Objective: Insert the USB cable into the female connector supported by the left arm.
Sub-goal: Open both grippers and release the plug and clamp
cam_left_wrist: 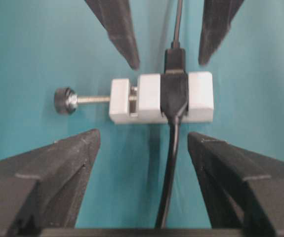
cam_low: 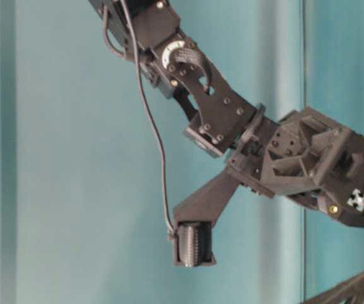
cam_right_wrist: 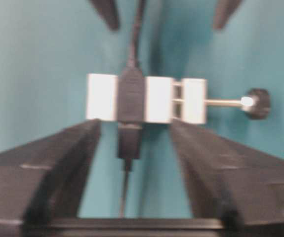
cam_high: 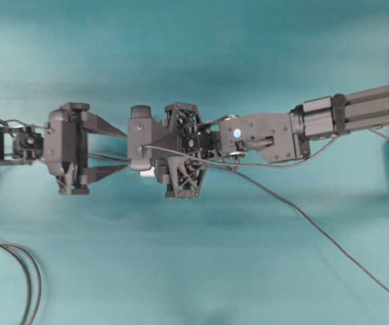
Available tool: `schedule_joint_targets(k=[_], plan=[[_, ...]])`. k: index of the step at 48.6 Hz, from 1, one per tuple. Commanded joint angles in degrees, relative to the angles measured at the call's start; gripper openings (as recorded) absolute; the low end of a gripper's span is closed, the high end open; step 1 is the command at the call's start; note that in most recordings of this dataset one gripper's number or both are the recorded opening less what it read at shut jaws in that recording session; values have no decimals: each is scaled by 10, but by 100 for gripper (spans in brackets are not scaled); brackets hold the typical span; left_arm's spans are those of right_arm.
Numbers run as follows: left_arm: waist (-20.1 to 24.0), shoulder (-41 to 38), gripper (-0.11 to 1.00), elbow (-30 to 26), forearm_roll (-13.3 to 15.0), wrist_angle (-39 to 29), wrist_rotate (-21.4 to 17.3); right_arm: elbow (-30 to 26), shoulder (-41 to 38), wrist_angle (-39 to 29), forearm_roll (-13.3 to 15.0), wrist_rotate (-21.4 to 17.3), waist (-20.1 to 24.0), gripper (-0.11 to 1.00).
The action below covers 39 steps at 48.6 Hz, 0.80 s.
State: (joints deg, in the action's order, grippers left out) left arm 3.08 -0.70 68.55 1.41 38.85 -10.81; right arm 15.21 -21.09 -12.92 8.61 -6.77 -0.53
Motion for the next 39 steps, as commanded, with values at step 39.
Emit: schedule_joint_targets(k=[39], plan=[[9, 347, 88, 91, 6, -171, 6, 232, 257, 21, 1, -39, -2, 66]])
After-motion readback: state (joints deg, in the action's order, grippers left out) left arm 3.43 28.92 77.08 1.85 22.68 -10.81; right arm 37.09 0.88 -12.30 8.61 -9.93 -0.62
